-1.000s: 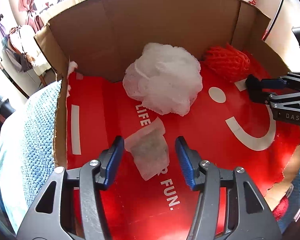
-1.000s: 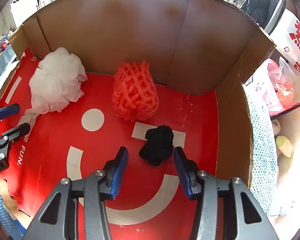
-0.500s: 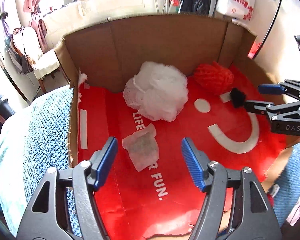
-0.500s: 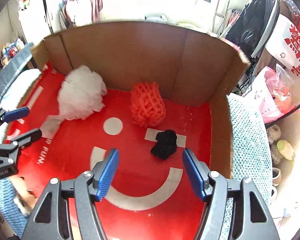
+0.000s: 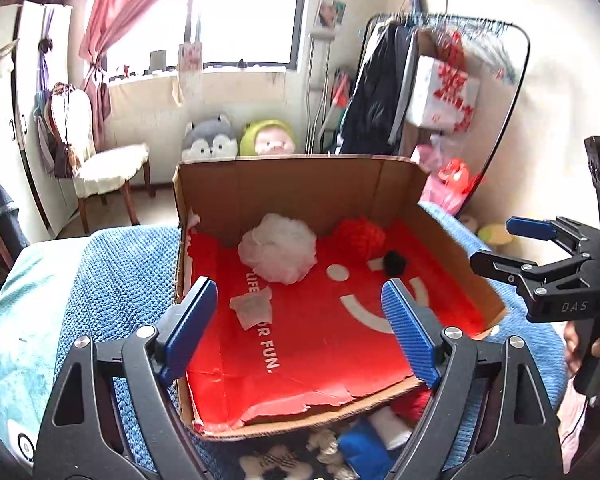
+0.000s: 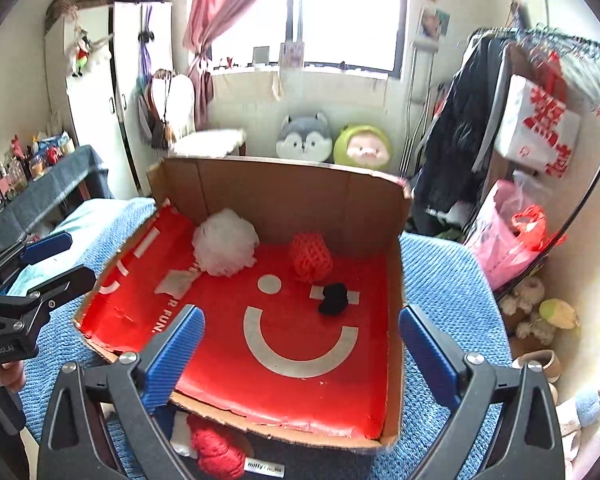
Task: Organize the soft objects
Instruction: 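Lift both tools out of the box back over the blanket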
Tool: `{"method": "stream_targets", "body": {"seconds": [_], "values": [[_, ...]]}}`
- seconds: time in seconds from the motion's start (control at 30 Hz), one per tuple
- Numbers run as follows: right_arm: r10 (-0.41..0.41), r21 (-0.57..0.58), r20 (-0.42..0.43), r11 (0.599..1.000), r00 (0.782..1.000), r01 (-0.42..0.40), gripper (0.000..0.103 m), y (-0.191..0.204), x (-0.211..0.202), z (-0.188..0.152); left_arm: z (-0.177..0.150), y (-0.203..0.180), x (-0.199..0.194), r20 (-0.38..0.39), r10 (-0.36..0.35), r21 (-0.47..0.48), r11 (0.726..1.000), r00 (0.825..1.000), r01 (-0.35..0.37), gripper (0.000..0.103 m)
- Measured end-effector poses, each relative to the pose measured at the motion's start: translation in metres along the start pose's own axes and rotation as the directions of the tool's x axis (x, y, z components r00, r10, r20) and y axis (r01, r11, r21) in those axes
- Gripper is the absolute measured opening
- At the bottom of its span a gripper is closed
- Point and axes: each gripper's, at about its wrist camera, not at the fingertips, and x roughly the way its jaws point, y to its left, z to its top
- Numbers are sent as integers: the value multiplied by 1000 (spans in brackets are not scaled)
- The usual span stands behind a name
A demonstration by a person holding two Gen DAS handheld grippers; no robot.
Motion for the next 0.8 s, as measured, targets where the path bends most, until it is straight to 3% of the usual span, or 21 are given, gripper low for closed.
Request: {"method": "stream_targets", "body": {"seconds": [0.33, 0.63, 0.8], "values": [[-17, 37, 171, 999, 985, 11, 103, 15, -69, -42, -34, -23, -71, 198, 17, 1, 1000, 980, -18, 95], [-74, 94, 296, 994, 952, 48, 103, 27, -100, -97, -82, -30, -93, 247, 87, -13, 996, 965, -87, 96], [-109, 102, 342, 992, 933, 79, 103, 32, -103, -124, -107, -35, -99, 291, 140, -11, 990, 946, -143, 100]]}}
